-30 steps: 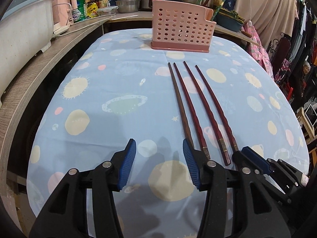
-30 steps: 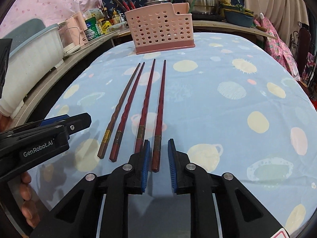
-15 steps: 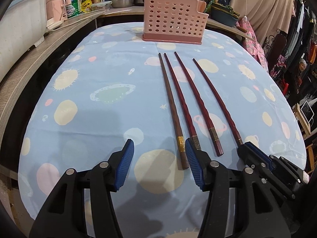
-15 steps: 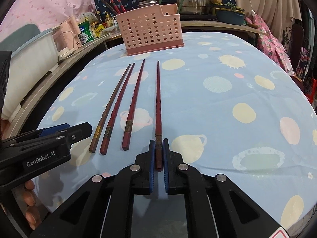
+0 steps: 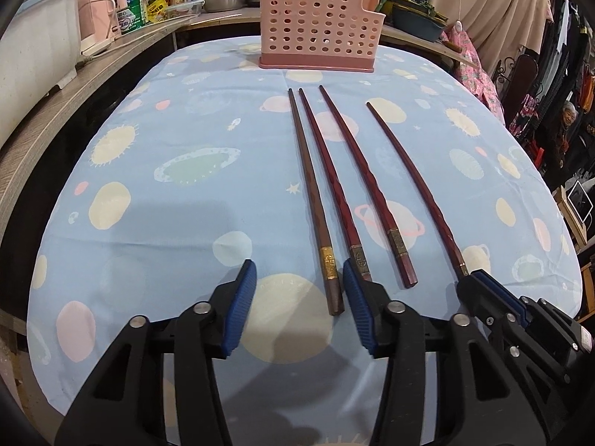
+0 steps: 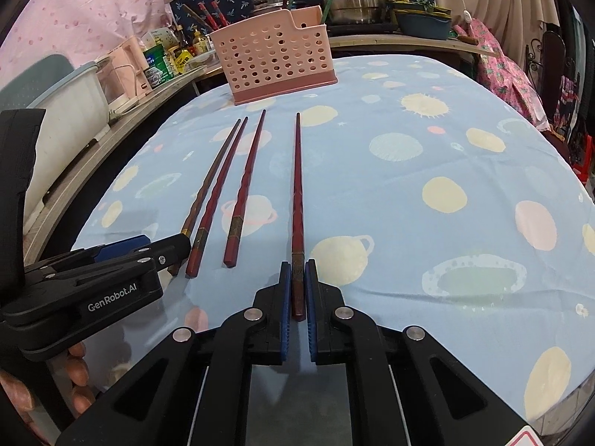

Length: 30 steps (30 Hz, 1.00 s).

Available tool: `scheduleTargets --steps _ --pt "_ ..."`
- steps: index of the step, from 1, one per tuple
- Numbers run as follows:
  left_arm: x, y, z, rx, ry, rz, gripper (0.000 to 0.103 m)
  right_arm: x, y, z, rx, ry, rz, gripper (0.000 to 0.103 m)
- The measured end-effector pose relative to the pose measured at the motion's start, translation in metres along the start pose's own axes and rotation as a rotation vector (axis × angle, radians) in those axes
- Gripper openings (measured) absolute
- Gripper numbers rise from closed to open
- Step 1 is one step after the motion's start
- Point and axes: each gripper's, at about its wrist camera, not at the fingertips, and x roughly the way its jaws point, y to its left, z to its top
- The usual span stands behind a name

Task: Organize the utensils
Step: 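Grasp a dark red chopstick with the right tool while the left tool grasps a brown chopstick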

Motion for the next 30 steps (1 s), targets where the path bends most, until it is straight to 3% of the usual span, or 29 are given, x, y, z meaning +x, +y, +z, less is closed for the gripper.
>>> scheduleTargets --steps 4,6,16,30 --pt "0.0 0.002 0.001 -0.005 -0.002 0.006 0.023 0.0 0.0 0.0 0.0 0.0 0.0 0.007" --pt "0.001 0.005 0.002 -0.011 0.006 -0.001 0.007 0.0 0.0 0.0 0.001 0.002 0.0 0.007" --pt "-0.009 0.012 0.004 -0.029 0.002 -0.028 0.007 -0.015 0.002 0.003 0.005 -0.02 0.014 0.007" --pt "-0.064 0.03 0.033 -0.071 -0.119 -0.063 0.007 -0.071 0.007 0.053 0.008 -0.19 0.024 0.007"
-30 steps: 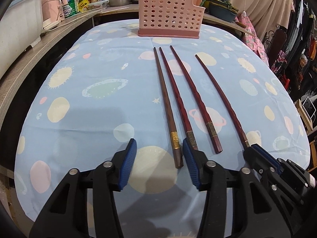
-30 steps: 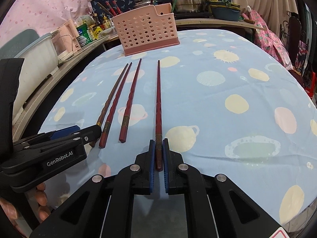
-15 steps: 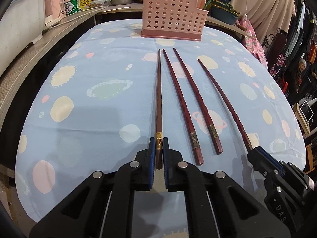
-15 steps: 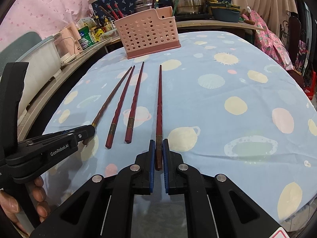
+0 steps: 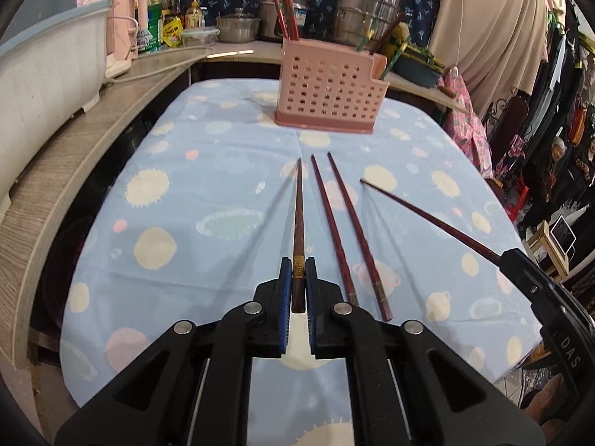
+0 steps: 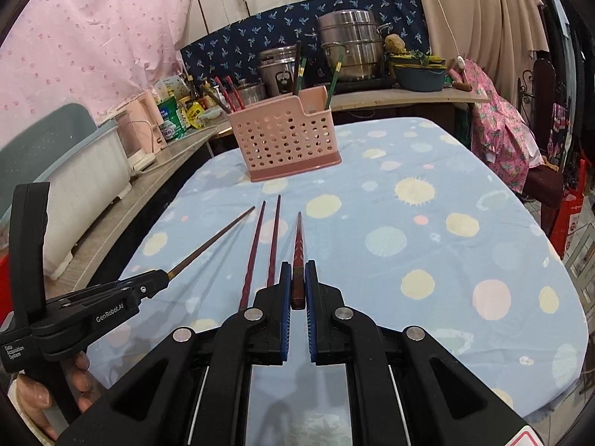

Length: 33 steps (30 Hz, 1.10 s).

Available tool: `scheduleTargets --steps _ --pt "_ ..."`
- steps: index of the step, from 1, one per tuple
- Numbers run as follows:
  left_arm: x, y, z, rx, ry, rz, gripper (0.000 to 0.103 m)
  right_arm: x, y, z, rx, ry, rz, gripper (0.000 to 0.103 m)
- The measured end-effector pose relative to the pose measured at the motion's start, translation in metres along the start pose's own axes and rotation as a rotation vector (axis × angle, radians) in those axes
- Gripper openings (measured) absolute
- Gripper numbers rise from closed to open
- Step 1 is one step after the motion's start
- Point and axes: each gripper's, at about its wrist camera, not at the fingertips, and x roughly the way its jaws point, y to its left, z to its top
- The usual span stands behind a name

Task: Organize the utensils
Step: 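Lift both held chopsticks and carry them over the pink basket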

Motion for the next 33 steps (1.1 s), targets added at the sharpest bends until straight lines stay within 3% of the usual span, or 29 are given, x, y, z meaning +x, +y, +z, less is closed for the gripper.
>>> scheduleTargets --steps 9,22,33 --pt "-0.025 0.003 0.055 -0.001 -0.084 -0.015 0.007 -0.015 -0.005 0.059 0.028 -0.104 0.027 0.007" --pt "-0.033 0.005 0.131 0.01 -0.172 0.0 0.007 0.001 -0.002 0.127 0.038 -0.162 0.054 0.007" --pt "-0.042 -0.005 0.195 0.012 -0.246 -0.037 0.007 0.008 0.005 0.186 0.028 -0.234 0.094 0.007"
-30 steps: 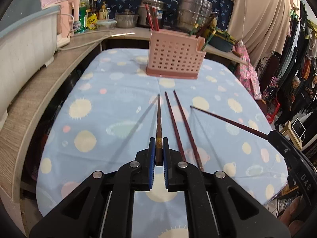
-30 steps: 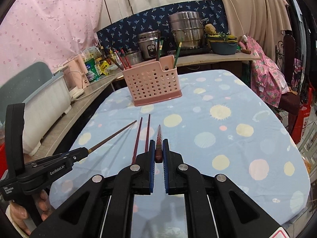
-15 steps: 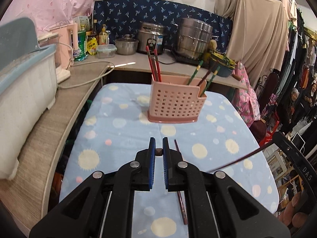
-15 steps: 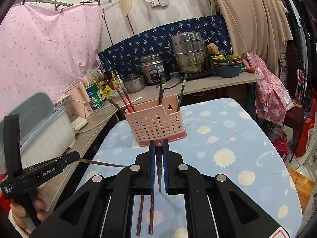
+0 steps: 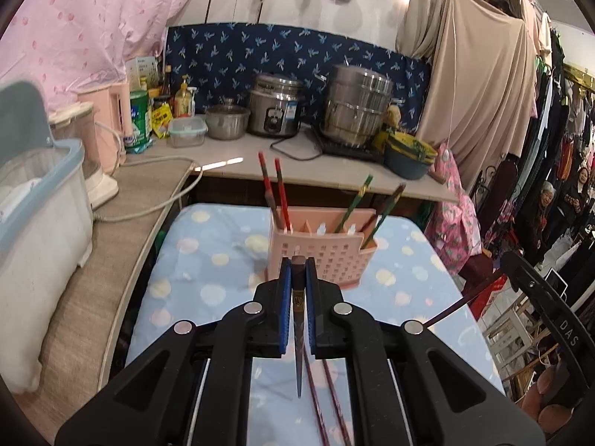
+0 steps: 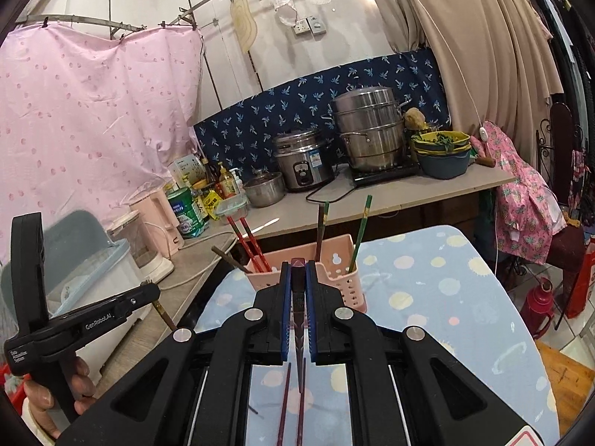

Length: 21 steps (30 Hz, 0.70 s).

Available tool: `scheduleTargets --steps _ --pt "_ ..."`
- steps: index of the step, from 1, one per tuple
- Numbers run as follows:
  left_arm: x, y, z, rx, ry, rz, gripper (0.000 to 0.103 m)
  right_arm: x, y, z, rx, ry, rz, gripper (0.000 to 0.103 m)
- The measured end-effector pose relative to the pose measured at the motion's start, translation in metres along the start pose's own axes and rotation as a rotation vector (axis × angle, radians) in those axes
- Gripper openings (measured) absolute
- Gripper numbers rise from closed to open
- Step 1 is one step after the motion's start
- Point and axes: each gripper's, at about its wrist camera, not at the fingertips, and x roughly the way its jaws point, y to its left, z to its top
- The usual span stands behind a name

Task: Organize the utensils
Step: 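Lift both held chopsticks and carry them over the pink basket, then open both tools to drop the chopsticks into the pink basket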

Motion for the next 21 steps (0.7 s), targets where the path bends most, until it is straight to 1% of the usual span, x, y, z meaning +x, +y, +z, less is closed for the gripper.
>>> scheduleTargets --steps 8,13,18,21 --pt "0.0 -0.012 0.068 0.014 -0.118 0.013 0.007 0.027 0.004 0.06 0.004 -0.092 0.019 0.007" --pt "0.012 -0.016 0.107 0.003 -0.181 0.017 0.007 0.05 0.008 0.098 0.008 -0.146 0.024 0.007" --pt "0.034 -0.019 0.134 -0.002 -0.221 0.022 0.007 0.082 0.009 0.12 0.001 -0.158 0.025 0.007" --pt "0.051 -0.018 0.14 0.004 -0.222 0.032 0.007 0.101 0.009 0.121 -0.006 -0.146 0.018 0.007"
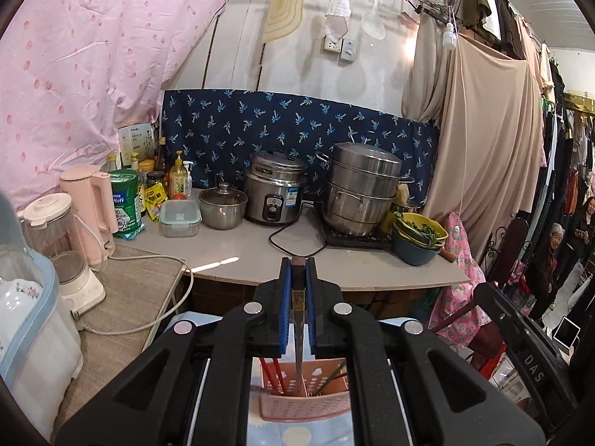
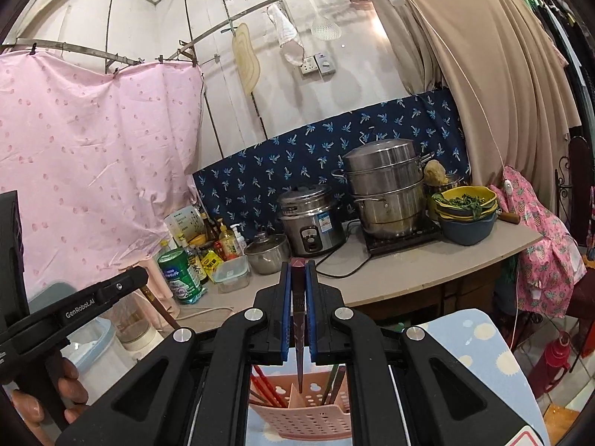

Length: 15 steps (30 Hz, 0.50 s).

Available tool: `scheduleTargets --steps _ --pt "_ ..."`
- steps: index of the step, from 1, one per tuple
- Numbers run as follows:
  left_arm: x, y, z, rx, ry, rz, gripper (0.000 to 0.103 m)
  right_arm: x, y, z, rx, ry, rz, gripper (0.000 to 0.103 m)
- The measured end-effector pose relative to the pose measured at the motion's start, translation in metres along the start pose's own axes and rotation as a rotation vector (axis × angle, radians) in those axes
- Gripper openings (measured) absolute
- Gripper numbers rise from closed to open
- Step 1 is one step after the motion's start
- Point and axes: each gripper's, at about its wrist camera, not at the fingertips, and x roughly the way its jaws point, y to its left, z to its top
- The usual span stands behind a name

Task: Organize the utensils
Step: 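Open both tools to drop the chopsticks into the pink basket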

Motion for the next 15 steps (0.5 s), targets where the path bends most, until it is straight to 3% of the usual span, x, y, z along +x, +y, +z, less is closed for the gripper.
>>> scheduleTargets --steps 15 --pt "0.067 0.006 -0.057 0.016 0.132 0.006 0.008 0.063 -0.025 -0.058 0.02 0.144 -0.026 0.007"
